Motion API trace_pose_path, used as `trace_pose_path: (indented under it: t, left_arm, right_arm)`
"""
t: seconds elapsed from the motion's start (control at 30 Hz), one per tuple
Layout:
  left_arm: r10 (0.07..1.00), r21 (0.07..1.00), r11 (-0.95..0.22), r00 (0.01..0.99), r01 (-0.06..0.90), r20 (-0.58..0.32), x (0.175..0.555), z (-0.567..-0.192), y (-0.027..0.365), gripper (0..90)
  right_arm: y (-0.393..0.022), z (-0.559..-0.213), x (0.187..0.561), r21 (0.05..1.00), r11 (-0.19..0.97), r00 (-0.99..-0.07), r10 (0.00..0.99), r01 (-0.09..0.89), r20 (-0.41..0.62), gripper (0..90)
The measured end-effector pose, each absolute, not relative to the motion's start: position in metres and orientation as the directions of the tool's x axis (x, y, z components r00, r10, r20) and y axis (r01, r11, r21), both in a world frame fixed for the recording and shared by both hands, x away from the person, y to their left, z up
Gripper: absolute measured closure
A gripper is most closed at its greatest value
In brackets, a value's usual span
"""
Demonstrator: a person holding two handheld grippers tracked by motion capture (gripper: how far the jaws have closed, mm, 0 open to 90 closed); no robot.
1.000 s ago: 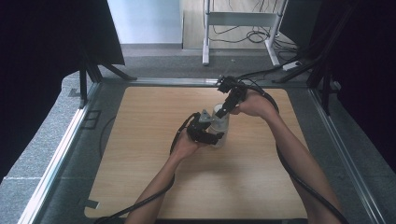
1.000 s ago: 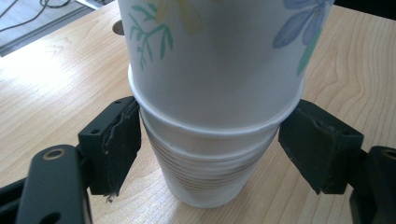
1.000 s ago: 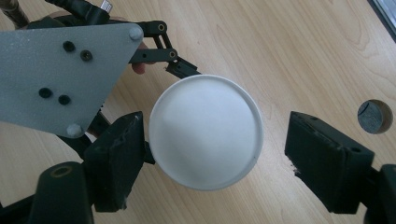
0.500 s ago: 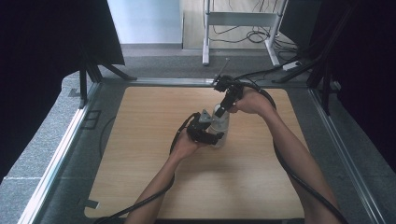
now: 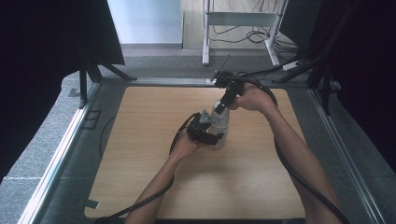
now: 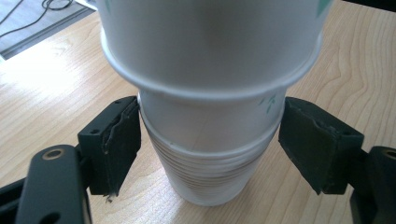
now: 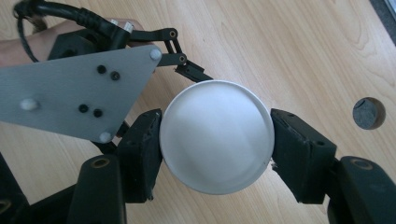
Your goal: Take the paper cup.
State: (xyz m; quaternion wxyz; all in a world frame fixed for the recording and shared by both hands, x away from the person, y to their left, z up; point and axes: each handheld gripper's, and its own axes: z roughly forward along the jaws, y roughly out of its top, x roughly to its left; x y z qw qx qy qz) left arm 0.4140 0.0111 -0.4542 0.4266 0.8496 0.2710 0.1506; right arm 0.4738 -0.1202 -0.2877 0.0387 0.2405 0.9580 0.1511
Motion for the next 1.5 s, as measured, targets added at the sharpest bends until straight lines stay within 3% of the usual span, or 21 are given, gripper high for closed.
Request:
trace_pose_path:
  t: [0.6, 1.5]
  left_arm:
    - [0.582, 0.798, -0.52, 0.811, 0.307, 0.067, 0.413, -0.453, 0.01, 21.7]
    - [0.543, 0.794, -0.498, 0.839, 0.348, -0.027, 0.404, -0.434, 0.03, 10.8]
  right_arm:
    - [-0.131, -0.26, 0.466, 0.361, 0.824, -0.882, 0.471, 0.437, -0.009, 37.2]
    - [-0.147, -0.225, 0.438, 0.422, 0.819, -0.896, 0.443, 0.39, -0.032, 37.2]
